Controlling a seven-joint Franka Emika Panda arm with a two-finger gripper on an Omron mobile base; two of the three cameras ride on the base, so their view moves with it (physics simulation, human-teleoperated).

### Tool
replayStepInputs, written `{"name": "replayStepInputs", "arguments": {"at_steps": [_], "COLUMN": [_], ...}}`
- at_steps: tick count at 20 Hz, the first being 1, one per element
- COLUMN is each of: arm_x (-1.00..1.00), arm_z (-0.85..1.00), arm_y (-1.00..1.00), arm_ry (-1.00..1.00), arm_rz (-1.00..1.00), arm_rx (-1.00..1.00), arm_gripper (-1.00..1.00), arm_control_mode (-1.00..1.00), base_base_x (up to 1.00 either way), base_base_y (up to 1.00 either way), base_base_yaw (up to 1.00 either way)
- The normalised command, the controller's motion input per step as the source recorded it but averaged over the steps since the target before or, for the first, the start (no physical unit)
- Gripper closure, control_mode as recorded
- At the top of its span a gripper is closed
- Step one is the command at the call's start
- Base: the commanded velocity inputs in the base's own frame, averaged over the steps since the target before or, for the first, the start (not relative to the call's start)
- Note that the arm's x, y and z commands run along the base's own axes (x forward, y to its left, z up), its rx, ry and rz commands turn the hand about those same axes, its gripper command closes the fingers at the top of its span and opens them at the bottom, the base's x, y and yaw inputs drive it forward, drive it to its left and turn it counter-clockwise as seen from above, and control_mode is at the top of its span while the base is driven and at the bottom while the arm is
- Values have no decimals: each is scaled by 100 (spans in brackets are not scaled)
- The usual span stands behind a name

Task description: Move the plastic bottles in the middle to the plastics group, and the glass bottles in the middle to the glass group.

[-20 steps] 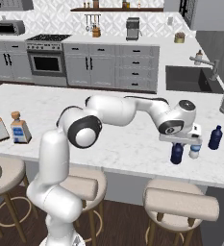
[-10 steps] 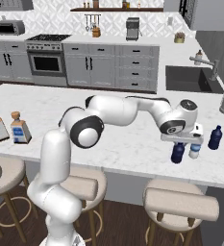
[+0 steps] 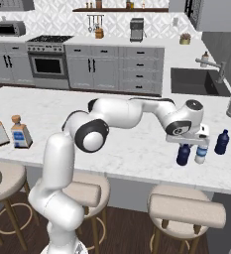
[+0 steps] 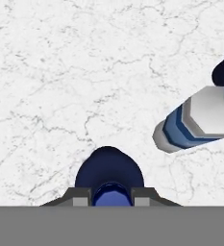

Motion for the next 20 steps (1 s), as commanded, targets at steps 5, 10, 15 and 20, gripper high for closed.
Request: {"name": "replayStepInputs", "arguments": {"at_steps": [5,10,15,20], "arm_x": [2,1,1,0], "arm_z": [-10,-8,0,0], "arm_y": [0,0,0,0], "arm_ry": [0,0,0,0], "arm_rz": [0,0,0,0], "arm_rx": [0,-1,0,0], "arm_gripper": [100,100,-100,-100], "arm_control_mode": [-100,-100,-100,-100], "base_base_x": [0,0,0,0], "base_base_y": [0,0,0,0], "base_base_yaw": [0,0,0,0]}}
